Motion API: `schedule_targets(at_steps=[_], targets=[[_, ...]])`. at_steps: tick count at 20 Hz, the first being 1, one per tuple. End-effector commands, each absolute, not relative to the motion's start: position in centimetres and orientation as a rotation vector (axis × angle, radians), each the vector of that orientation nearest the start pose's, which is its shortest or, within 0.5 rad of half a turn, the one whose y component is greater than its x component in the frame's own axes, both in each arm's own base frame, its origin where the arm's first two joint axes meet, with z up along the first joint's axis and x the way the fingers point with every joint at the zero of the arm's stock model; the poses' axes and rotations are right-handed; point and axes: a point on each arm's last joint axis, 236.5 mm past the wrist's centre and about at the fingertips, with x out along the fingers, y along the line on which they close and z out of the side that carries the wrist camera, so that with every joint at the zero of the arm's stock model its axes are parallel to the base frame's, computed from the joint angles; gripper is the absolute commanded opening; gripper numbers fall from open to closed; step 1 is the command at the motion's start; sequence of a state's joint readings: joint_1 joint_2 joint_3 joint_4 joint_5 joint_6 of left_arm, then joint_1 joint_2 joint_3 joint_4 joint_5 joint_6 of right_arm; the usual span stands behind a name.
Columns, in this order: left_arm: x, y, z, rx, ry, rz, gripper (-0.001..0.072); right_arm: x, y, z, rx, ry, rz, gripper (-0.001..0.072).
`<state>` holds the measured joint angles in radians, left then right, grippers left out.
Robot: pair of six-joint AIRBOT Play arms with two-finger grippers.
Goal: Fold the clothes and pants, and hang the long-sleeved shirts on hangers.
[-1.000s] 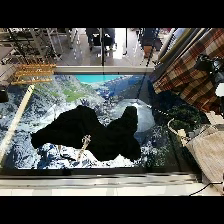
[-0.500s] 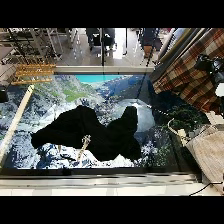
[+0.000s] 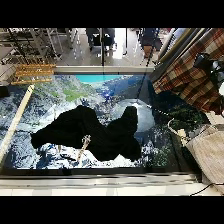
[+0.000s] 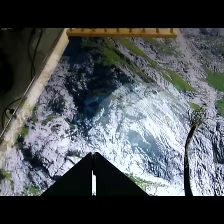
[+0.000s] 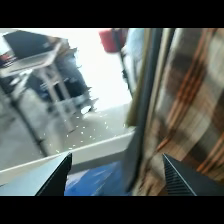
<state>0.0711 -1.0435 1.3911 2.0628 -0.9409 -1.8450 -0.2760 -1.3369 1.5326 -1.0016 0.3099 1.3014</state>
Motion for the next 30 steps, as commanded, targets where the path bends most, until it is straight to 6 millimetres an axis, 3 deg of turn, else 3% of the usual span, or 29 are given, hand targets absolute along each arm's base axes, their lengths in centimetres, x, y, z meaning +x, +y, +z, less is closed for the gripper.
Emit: schedule_targets(at_steps=[1,2,3,4,6,8,9,10,11,12,14,15,17,19,20,25,27,28,29,30], targets=[[42.6,11.6,25.6,0.12,0.512,0.422,0.0057,53.4,-8.8,30.2,0.356,0.143,-0.038,0.0637],[42.7,11.4,25.4,0.117,0.517,0.418,0.0241,53.0,-8.1,29.8,0.356,0.176,-0.019,0.0637],[42.6,11.0,24.9,0.1,0.54,0.408,0.0587,52.4,-7.3,29.3,0.354,0.22,0.007,0.0637],[42.4,10.7,24.2,0.081,0.566,0.398,0.0652,51.8,-6.3,28.4,0.349,0.277,0.037,0.0642],[42.1,10.0,21.2,0.131,0.692,0.317,0.0577,50.5,-4.5,25.9,0.338,0.408,0.092,0.0642],[41.1,8.8,16.8,0.058,0.859,0.151,0.0555,48.0,-2.6,22.1,0.295,0.606,0.164,0.06],[40.1,8.2,14.6,-0.04,0.946,0.058,0.0559,46.7,-2.1,20.4,0.238,0.693,0.196,0.044],[39.0,7.7,12.8,-0.135,1.02,-0.036,0.0596,45.1,-1.5,18.7,0.201,0.787,0.238,0.0391],[37.5,7.5,11.4,-0.232,1.09,-0.134,0.0685,43.6,-0.8,17.3,0.176,0.861,0.284,0.0429],[35.8,7.8,9.9,-0.323,1.157,-0.199,0.07,42.4,-0.1,15.8,0.187,0.928,0.314,0.05],[33.2,9.6,6.9,-0.514,1.247,-0.202,0.0707,40.2,1.6,12.1,0.288,1.076,0.37,0.0533],[32.9,10.2,5.7,-0.618,1.24,-0.2,0.0709,38.9,2.9,10.0,0.365,1.158,0.414,0.0557],[32.7,10.0,3.4,-0.833,1.209,-0.221,0.0709,37.4,6.4,6.1,0.576,1.261,0.522,0.0591],[32.8,9.3,0.2,-0.952,1.215,-0.211,0.0709,37.6,8.7,3.2,0.724,1.279,0.572,0.0639],[33.5,8.9,-1.1,-0.98,1.199,-0.202,0.0708,37.8,9.8,1.6,0.754,1.297,0.584,0.069],[38.6,6.7,-4.8,-0.936,1.146,-0.118,0.0707,39.1,16.1,-5.3,0.726,1.39,0.582,0.0699],[41.2,6.3,-5.6,-0.912,1.094,-0.039,0.0698,40.1,18.8,-7.0,0.744,1.368,0.587,0.0664],[42.3,5.7,-5.7,-0.883,1.072,-0.026,0.0593,41.1,19.6,-7.2,0.737,1.325,0.58,0.0465],[43.1,4.9,-5.5,-0.864,1.054,-0.034,0.0247,42.4,20.0,-6.8,0.718,1.277,0.565,0.0193],[43.8,4.0,-4.8,-0.871,1.034,-0.057,0.0023,43.4,20.3,-5.9,0.697,1.239,0.569,0.0079]])
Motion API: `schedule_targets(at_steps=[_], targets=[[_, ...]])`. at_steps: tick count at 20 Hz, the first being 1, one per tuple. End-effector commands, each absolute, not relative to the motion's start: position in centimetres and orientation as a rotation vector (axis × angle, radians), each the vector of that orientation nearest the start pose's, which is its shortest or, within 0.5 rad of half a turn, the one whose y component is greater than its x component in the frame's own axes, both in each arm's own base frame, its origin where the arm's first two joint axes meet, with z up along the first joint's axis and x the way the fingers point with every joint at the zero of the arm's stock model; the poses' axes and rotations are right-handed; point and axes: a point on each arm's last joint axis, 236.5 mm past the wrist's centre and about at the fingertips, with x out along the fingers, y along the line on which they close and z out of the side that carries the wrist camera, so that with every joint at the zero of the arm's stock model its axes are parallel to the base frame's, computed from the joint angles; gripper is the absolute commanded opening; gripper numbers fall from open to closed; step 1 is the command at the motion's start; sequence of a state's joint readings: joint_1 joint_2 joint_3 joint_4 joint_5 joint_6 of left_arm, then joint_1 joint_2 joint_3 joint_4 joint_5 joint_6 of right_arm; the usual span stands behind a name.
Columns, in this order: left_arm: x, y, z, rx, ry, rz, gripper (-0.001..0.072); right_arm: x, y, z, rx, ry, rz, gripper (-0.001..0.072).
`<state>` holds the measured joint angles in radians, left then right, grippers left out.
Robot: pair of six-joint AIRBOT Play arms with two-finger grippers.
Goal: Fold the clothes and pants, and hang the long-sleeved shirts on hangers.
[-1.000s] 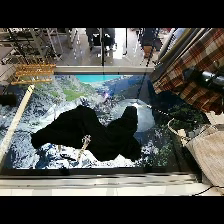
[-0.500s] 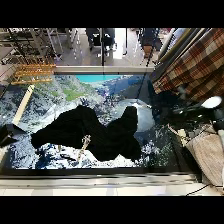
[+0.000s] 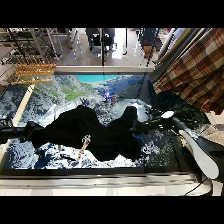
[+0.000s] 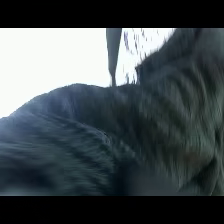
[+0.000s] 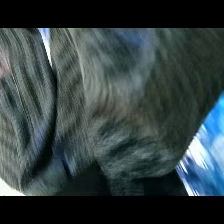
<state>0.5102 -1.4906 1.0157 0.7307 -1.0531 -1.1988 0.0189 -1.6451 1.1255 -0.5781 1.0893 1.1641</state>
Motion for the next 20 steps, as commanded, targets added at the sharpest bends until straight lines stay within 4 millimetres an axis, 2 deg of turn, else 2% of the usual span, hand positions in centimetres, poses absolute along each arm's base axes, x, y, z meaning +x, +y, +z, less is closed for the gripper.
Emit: schedule_targets(at_steps=[1,3,5,7,10,12,13,14,15,16,18,20], targets=[[44.3,3.4,-3.7,-0.864,1.018,-0.094,0.0022,44.2,20.3,-4.0,0.679,1.203,0.591,0.0048],[44.1,3.1,0.5,-0.78,0.995,-0.204,0.002,45.2,19.0,1.1,0.563,1.126,0.634,0.0047],[43.4,4.5,7.7,-0.715,0.91,-0.269,0.002,44.7,16.0,8.1,0.372,1.047,0.63,0.0047],[41.2,5.6,17.5,-0.608,0.769,-0.318,0.002,42.6,12.9,16.3,0.179,0.932,0.582,0.0047],[36.7,4.6,31.6,-0.396,0.499,-0.33,0.0021,37.9,10.7,28.5,0.0,0.663,0.518,0.0047],[33.4,2.7,38.0,-0.25,0.361,-0.303,0.0021,34.7,9.9,34.7,-0.062,0.494,0.476,0.0047],[32.1,1.7,39.9,-0.203,0.318,-0.298,0.0021,34.0,9.4,36.8,-0.083,0.428,0.447,0.0047],[31.4,1.1,41.0,-0.178,0.283,-0.29,0.0021,33.7,8.9,38.3,-0.096,0.374,0.418,0.0047],[31.1,0.9,41.3,-0.172,0.273,-0.287,0.0021,33.9,8.3,39.1,-0.105,0.343,0.391,0.0047],[31.3,1.0,41.1,-0.178,0.278,-0.289,0.0021,34.5,8.0,38.8,-0.107,0.347,0.378,0.0047],[32.4,1.9,39.5,-0.239,0.323,-0.287,0.0021,37.3,8.1,36.1,-0.054,0.428,0.377,0.0047],[34.4,2.5,36.2,-0.334,0.409,-0.319,0.0021,42.4,8.1,30.9,0.02,0.557,0.369,0.0047]])
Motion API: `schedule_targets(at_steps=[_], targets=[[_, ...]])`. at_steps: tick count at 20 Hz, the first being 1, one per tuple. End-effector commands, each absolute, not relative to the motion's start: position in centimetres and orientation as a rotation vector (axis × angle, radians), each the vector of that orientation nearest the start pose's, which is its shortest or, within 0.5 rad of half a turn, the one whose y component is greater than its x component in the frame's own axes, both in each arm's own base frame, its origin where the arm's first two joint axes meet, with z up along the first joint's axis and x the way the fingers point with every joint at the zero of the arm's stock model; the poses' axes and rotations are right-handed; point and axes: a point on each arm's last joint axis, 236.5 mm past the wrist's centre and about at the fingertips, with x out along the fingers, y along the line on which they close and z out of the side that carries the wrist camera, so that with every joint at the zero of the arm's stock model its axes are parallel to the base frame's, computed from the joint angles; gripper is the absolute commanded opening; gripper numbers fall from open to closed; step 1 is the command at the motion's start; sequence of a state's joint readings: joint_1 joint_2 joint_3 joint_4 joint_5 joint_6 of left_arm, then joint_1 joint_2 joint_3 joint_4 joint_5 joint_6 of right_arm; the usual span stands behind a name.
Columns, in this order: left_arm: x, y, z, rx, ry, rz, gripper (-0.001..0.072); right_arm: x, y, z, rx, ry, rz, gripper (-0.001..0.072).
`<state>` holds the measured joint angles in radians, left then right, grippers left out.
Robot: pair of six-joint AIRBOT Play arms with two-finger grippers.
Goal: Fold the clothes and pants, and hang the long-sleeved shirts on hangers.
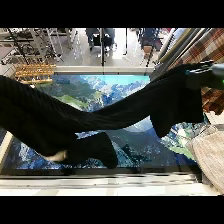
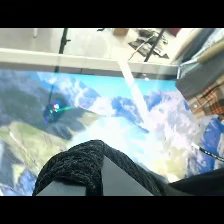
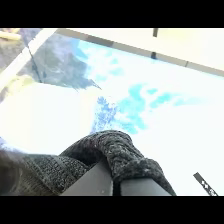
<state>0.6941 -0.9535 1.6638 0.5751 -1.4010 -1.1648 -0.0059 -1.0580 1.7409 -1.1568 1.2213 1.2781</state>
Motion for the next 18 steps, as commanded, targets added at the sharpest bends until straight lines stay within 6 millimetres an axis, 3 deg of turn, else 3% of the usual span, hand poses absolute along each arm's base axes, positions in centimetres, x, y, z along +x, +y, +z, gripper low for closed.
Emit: schedule_targets(at_steps=[1,3,5,7,8,9,11,13,15,17,18], targets=[[35.6,2.5,33.9,-0.382,0.46,-0.342,0.0021,45.3,8.0,27.9,0.074,0.611,0.353,0.0047],[38.6,3.1,28.4,-0.473,0.559,-0.344,0.0021,51.9,7.8,22.3,0.23,0.652,0.294,0.0047],[41.7,4.3,22.9,-0.532,0.631,-0.289,0.0021,56.9,7.6,19.3,0.381,0.656,0.264,0.0055],[44.1,4.4,19.3,-0.576,0.682,-0.28,0.0021,59.0,8.1,17.8,0.369,0.689,0.304,0.0431],[45.0,4.4,18.0,-0.594,0.699,-0.279,0.0021,58.1,8.6,16.1,0.313,0.768,0.341,0.0499],[45.6,4.5,16.8,-0.609,0.717,-0.276,0.0021,56.0,8.9,13.8,0.257,0.885,0.381,0.0552],[46.0,4.8,15.6,-0.624,0.741,-0.273,0.0021,48.3,11.9,8.2,0.171,1.206,0.597,0.0544],[45.8,5.6,15.7,-0.626,0.734,-0.257,0.0021,39.9,17.6,4.8,0.171,1.458,0.882,0.0472],[45.5,6.0,16.1,-0.625,0.727,-0.25,0.0021,33.2,22.2,1.4,0.054,1.599,1.065,0.048],[44.9,6.2,16.5,-0.62,0.729,-0.249,0.0021,28.2,25.2,-2.2,-0.115,1.695,1.128,0.0598],[44.7,6.1,16.6,-0.618,0.731,-0.252,0.0021,26.8,26.1,-3.9,-0.215,1.707,1.125,0.0652]])
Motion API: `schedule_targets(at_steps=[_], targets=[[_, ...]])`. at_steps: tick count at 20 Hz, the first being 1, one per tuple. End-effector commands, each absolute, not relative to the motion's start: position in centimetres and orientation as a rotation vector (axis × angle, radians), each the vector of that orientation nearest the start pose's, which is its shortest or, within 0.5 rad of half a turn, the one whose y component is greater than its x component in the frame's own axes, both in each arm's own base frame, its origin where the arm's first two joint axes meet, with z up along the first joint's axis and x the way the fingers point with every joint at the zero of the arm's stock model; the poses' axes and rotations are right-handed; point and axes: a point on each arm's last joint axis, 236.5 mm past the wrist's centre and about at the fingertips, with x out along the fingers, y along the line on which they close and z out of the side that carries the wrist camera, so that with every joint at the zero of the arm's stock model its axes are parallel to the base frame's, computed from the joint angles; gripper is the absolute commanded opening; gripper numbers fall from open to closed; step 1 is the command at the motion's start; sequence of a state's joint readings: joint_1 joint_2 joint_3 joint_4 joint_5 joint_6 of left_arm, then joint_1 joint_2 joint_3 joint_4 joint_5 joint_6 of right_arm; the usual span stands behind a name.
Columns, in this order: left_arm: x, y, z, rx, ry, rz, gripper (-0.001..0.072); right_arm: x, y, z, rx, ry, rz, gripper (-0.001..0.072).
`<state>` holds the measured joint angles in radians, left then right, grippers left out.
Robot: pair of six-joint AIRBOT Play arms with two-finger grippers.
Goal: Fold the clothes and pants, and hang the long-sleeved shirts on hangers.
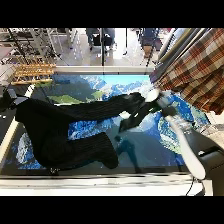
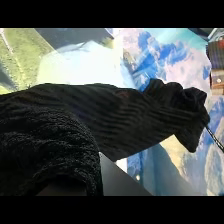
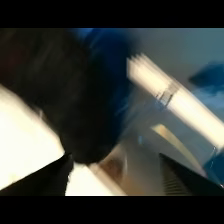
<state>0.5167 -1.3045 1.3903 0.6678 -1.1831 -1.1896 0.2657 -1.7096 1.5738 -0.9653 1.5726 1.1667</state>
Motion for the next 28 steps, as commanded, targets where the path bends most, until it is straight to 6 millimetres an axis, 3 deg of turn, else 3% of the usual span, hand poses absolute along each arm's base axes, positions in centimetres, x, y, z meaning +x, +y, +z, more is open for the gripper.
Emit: schedule_targets(at_steps=[1,4,5,7,8,9,11,13,14,16,17,18,20,21,22,23,24,25,28], targets=[[44.6,6.2,16.7,-0.618,0.732,-0.252,0.0021,25.8,26.8,-5.4,-0.309,1.702,1.117,0.0702],[44.4,6.0,16.6,-0.619,0.74,-0.259,0.0022,24.3,29.9,-8.0,-0.442,1.623,1.131,0.07],[44.4,6.0,16.6,-0.619,0.74,-0.259,0.0022,24.9,30.9,-8.9,-0.444,1.589,1.092,0.0648],[44.4,6.0,16.6,-0.619,0.74,-0.259,0.0022,27.0,32.2,-9.7,-0.393,1.52,0.982,0.0371],[44.4,6.0,16.6,-0.619,0.74,-0.259,0.0022,28.5,31.9,-9.8,-0.38,1.493,0.921,0.0097],[44.4,6.2,16.6,-0.62,0.739,-0.256,0.0022,30.1,30.4,-9.6,-0.4,1.492,0.844,0.0049],[44.3,6.8,16.6,-0.595,0.731,-0.252,0.0021,33.3,23.7,-6.7,-0.57,1.5,0.681,0.0048],[43.8,8.2,15.4,-0.554,0.764,-0.204,0.0022,37.6,14.6,0.8,-0.693,1.429,0.452,0.0046],[43.3,8.8,14.5,-0.517,0.799,-0.178,0.0021,39.3,11.5,4.8,-0.681,1.355,0.403,0.0046],[42.4,6.4,12.9,-0.495,0.889,-0.236,0.0022,42.7,7.8,11.3,-0.533,1.15,0.346,0.0046],[41.9,4.1,11.9,-0.491,0.939,-0.289,0.0022,44.0,6.8,13.2,-0.445,1.074,0.33,0.0046],[41.4,1.4,10.5,-0.484,0.992,-0.345,0.0022,44.8,5.7,13.9,-0.366,1.037,0.32,0.0046],[39.5,-3.1,6.3,-0.416,1.126,-0.416,0.0022,44.9,3.0,12.2,-0.296,1.092,0.286,0.0049],[38.1,-4.4,3.8,-0.352,1.205,-0.428,0.0022,44.5,1.2,10.8,-0.285,1.143,0.253,0.0082],[36.2,-5.5,1.3,-0.286,1.289,-0.442,0.0034,43.8,-0.7,9.2,-0.264,1.202,0.217,0.0302],[34.4,-5.9,-0.7,-0.219,1.364,-0.448,0.0168,43.0,-2.5,7.9,-0.203,1.251,0.164,0.0476],[32.9,-5.5,-2.3,-0.17,1.435,-0.417,0.044,41.9,-4.1,6.6,-0.132,1.302,0.122,0.0491],[32.3,-4.5,-3.1,-0.174,1.479,-0.341,0.0529,40.8,-5.2,5.4,-0.049,1.343,0.106,0.0492],[32.6,-2.0,-1.8,-0.279,1.439,-0.215,0.055,38.6,-5.1,2.9,0.298,1.372,0.17,0.0492]])
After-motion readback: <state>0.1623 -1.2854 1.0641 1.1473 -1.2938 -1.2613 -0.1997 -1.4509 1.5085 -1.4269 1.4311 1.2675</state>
